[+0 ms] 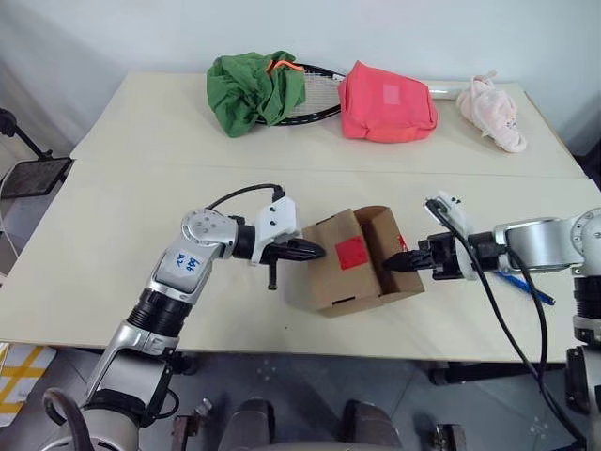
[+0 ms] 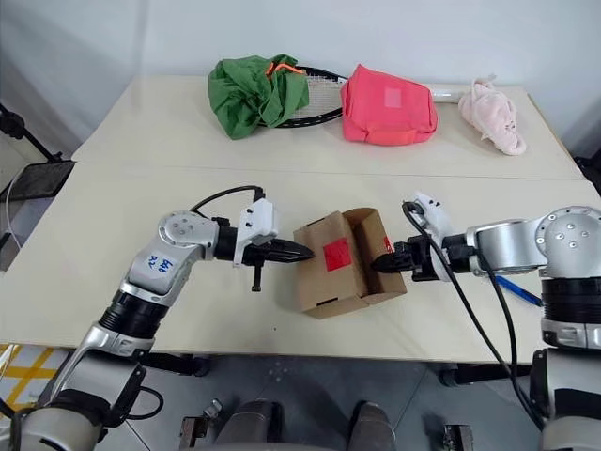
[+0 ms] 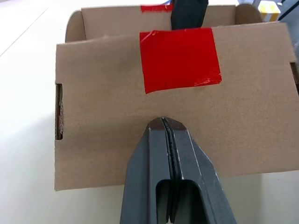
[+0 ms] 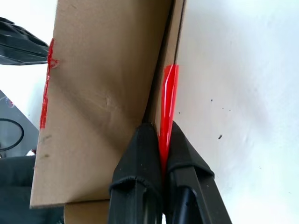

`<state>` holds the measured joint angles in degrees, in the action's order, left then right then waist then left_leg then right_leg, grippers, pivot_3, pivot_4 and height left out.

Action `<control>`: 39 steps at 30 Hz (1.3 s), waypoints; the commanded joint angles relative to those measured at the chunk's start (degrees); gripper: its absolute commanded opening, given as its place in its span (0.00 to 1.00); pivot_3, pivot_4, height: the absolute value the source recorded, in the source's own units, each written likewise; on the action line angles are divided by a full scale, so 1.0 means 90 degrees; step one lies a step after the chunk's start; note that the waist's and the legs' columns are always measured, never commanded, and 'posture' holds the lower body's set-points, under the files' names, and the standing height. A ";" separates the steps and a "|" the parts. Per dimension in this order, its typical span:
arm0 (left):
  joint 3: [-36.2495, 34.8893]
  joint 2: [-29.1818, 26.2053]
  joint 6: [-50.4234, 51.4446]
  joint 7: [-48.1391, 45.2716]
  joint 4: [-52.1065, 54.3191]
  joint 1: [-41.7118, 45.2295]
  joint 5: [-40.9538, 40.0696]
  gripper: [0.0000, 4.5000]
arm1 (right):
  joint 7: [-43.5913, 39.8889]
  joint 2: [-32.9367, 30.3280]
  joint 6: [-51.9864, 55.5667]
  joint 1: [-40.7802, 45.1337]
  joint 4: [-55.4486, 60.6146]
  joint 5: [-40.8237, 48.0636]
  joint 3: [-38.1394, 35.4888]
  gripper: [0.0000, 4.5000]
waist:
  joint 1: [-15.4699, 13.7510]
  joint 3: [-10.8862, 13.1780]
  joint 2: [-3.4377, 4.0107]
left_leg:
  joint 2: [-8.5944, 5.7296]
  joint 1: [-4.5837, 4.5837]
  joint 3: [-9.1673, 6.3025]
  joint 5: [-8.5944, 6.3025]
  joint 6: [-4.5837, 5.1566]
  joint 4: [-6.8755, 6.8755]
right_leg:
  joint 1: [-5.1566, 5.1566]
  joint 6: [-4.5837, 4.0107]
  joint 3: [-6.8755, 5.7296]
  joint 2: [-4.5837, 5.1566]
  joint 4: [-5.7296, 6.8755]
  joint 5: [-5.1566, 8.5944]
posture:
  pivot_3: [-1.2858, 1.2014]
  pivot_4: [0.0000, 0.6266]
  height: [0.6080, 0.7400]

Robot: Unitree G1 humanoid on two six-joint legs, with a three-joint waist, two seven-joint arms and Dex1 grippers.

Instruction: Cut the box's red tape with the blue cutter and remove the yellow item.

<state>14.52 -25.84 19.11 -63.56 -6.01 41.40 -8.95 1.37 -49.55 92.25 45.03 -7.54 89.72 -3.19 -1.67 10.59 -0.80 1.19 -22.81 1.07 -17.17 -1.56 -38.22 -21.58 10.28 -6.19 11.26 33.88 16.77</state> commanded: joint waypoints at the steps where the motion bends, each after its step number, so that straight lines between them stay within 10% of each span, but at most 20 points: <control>1: 0.0393 -0.0171 0.0469 -0.0206 0.0011 -0.0395 0.0097 0.00 | 0.0144 -0.0355 0.0017 0.0337 0.0322 0.0663 -0.0038 0.00 | 0.0001 0.0000 0.0000 | 0.0000 0.0000 0.0000 0.0000 0.0000 0.0000 | 0.0000 0.0000 0.0000 0.0000 0.0000 0.0000 | 0.52 0.24 1.00; 12: 0.0399 0.0038 0.0523 -0.0030 0.0007 -0.0443 0.0155 0.00 | 0.1191 -0.1308 -0.1107 0.0399 0.0856 0.2574 0.1047 0.00 | -0.0002 0.0003 -0.0004 | 0.0001 -0.0013 -0.0003 -0.0001 0.0002 -0.0005 | -0.0006 0.0000 -0.0004 0.0000 -0.0004 0.0000 | 0.52 0.24 1.00; 39: 0.0014 -0.0442 0.0739 0.0137 0.0278 -0.0555 0.0193 0.00 | 0.1955 -0.1762 -0.1931 0.0432 0.1842 0.2587 0.1609 0.00 | 0.0038 0.0003 -0.0004 | 0.0004 -0.0015 -0.0002 -0.0001 0.0002 -0.0003 | -0.0016 -0.0001 -0.0004 -0.0001 0.0000 0.0000 | 0.52 0.24 1.00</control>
<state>16.14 -29.21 26.53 -62.17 -6.16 36.29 -6.51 18.93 -64.68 75.13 48.09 6.82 111.94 11.08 -1.34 10.61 -0.84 1.23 -22.99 1.04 -17.18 -1.54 -38.24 -21.77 10.27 -6.23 11.25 33.87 16.77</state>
